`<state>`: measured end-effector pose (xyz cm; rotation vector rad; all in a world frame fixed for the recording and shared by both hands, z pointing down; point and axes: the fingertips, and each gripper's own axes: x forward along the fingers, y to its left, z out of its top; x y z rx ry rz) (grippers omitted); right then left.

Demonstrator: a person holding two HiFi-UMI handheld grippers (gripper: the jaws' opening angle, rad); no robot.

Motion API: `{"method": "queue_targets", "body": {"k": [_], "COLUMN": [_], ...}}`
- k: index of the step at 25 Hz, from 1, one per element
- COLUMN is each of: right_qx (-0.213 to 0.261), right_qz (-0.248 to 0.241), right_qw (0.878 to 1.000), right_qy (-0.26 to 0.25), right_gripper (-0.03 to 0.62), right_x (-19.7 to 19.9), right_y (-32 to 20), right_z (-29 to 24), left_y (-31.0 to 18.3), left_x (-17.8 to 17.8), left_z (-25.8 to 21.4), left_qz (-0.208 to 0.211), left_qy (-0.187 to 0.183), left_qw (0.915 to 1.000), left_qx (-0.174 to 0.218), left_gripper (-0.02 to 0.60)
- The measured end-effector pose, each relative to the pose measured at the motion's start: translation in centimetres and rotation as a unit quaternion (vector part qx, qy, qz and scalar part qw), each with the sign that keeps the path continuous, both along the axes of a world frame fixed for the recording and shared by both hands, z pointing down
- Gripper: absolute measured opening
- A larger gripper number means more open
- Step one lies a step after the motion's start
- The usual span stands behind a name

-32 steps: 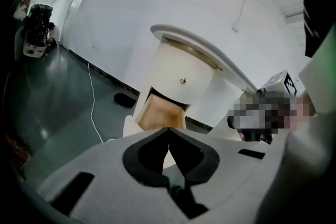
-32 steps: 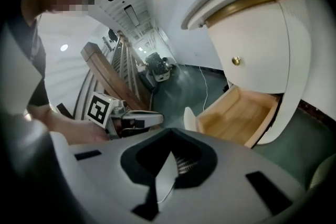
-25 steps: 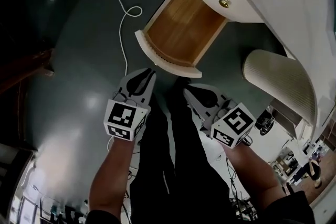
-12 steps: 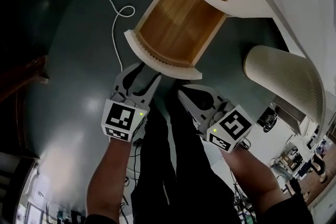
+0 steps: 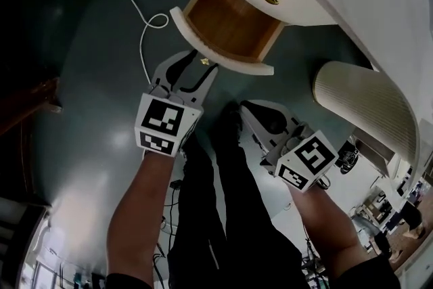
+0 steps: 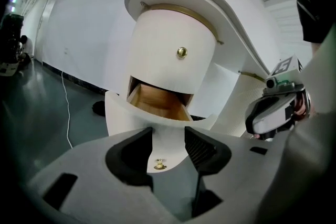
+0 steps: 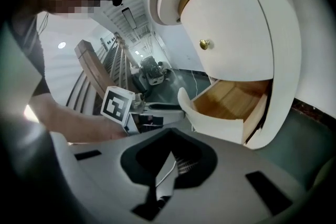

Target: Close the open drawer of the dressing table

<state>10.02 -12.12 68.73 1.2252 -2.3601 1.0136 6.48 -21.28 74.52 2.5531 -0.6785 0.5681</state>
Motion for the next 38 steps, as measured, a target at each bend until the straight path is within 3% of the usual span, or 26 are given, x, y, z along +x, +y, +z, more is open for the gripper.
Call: {"method": "queue_targets", "body": {"k": [10,26,33,35,38], "right_qx": [0.016,0.006,-0.002,-0.002,-0.006], "right_qz": [-0.005,-0.061,-0.047,-0.05,-0.053], "right_qw": [1.0,0.998,0.999,0.999,0.998], "right_qy": [0.001,0.016,0.016,0.018,0.02], "right_gripper": [0.006,0.006,0.006,0.006,0.006], "right_x": [2.4,2.6,3.6,3.2,2.4], "right_y": [-1.4,0.5,1.7,2.0,2.8], "right_z": [-1.1,-2.4,-3.2,-4.1,-6.1], "left_y": [-3.0,-8.2,-8.6,-8.4,-7.2], "left_x": [3.4,8.4,8.9,8.7,7.1], "left_z": [0.1,0.0,0.0,-1.1,-4.5], "left_qz": [0.019,0.031,0.033,0.035,0.018], "left_qy": [-0.023,-0.014,-0.036,-0.035,-0.022], "left_qw": [0.9995,0.999,0.9986,0.9985,0.9993], "left_qx": [0.008,0.028,0.019,0.022,0.025], "left_gripper": [0.181,0.15,0.147,0.097,0.095]}}
